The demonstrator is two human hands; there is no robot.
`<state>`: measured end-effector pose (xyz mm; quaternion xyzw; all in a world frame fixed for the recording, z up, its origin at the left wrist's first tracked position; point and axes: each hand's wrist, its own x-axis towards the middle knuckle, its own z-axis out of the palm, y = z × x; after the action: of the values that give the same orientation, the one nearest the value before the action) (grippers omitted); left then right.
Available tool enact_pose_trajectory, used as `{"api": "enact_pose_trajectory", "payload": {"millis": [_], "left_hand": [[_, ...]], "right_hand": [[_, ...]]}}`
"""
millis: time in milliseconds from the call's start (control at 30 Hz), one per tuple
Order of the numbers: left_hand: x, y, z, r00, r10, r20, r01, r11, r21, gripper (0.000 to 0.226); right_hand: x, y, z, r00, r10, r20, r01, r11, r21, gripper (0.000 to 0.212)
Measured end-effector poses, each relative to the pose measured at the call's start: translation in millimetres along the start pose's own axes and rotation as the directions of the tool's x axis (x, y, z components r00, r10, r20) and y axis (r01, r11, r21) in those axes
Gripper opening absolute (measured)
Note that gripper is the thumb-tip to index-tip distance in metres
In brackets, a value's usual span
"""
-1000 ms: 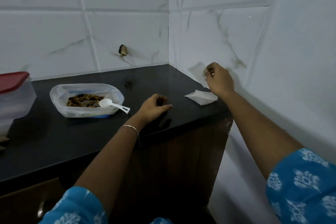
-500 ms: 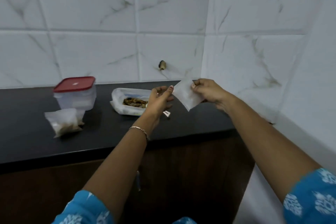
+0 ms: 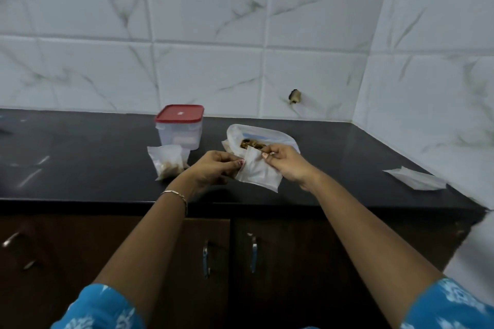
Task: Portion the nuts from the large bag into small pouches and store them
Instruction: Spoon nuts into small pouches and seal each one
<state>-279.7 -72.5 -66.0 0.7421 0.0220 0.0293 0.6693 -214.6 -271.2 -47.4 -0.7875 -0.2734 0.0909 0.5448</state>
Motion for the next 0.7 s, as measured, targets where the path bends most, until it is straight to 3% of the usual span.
{"api": "enact_pose_trajectory", "payload": {"millis": [133, 200, 267, 333, 500, 600, 700], "left_hand": [[1.7, -4.8, -11.0, 0.999, -0.004, -0.032, 0.003, 1.0, -0.023, 0.015], [4.7, -6.5, -13.9, 0.995, 0.003, -0.103, -0.008, 0.999, -0.047, 0.015], [6.8, -12.3, -15.1, 0.981, 0.019, -0.191, -0.029, 0.998, -0.052, 0.015], [7.4, -20.7, -14.6, 0.952, 0.06, -0.3, -0.062, 0.998, 0.003, 0.011], [6.5, -29.0, -11.9, 0.904, 0.169, -0.393, -0.156, 0.986, 0.065, 0.008], [4.3, -30.4, -13.1, 0.91, 0.196, -0.365, -0.186, 0.98, 0.065, 0.006], [1.9, -31.2, -13.8, 0.927, 0.221, -0.304, -0.194, 0.974, 0.115, 0.005]], "right_hand": [[14.0, 12.5, 12.7, 0.997, 0.015, -0.071, -0.021, 0.996, -0.081, 0.02], [19.5, 18.5, 20.9, 0.967, -0.058, -0.249, 0.014, 0.985, -0.172, 0.024], [19.0, 24.2, 32.2, 0.848, -0.232, -0.477, 0.074, 0.942, -0.327, 0.034], [16.2, 28.0, 46.6, 0.763, -0.296, -0.574, 0.123, 0.939, -0.321, 0.03], [23.0, 20.2, 79.0, 0.939, -0.132, -0.318, 0.154, 0.987, 0.046, 0.009], [26.5, 14.6, 95.0, 0.971, -0.041, -0.237, 0.099, 0.966, 0.24, 0.024], [28.2, 19.9, 95.8, 0.97, 0.007, -0.244, 0.062, 0.959, 0.277, 0.026]]}}
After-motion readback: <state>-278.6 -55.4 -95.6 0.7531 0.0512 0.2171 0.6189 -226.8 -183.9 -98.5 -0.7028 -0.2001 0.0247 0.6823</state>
